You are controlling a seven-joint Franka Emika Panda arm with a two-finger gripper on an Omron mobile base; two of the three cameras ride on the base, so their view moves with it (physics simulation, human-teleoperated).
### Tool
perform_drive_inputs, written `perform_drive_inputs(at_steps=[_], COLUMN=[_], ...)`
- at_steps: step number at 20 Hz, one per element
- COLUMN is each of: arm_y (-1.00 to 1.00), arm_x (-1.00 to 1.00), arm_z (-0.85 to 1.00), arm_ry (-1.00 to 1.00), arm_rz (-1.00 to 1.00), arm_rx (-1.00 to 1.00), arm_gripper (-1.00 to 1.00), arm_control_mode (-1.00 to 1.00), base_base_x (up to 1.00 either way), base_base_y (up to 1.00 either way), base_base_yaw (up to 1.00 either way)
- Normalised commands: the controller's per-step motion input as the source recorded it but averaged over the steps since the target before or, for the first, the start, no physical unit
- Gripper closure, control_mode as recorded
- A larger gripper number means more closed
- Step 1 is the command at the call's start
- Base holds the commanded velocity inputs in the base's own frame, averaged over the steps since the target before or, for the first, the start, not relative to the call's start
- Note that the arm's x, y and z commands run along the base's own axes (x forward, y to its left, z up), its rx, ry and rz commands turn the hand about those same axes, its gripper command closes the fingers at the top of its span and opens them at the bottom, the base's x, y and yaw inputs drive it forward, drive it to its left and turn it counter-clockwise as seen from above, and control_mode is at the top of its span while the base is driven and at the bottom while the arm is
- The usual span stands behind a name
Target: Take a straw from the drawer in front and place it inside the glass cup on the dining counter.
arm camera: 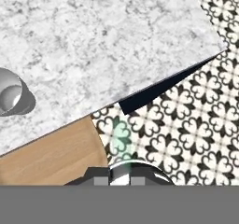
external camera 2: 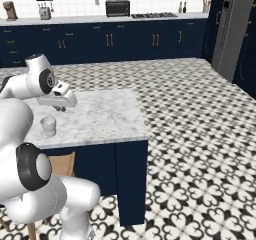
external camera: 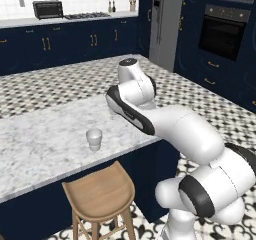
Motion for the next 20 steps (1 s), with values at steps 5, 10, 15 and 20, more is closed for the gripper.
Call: perform_drive_inputs(at_steps=[5, 10, 15, 20], arm_y=[0.09, 0.0, 0.01, 0.38], arm_x=[0.05, 0.19, 0.37, 0.27], arm_z=[0.09, 0.0, 0.01, 0.0], arm_ry=[-0.04, -0.04, -0.01, 0.0], arm_rz=[0.27, 0.71, 0.74, 0.62], arm_rx=[0.15, 0.25, 0.36, 0.37], arm_gripper=[1.0, 1.0, 1.0, 1.0], arm_control_mode=[-1.0, -1.0, -1.0, -1.0], base_base_x=[0.0, 0.0, 0.0, 0.0], base_base_y=[0.0, 0.0, 0.0, 0.0], base_base_yaw=[0.0, 0.0, 0.0, 0.0])
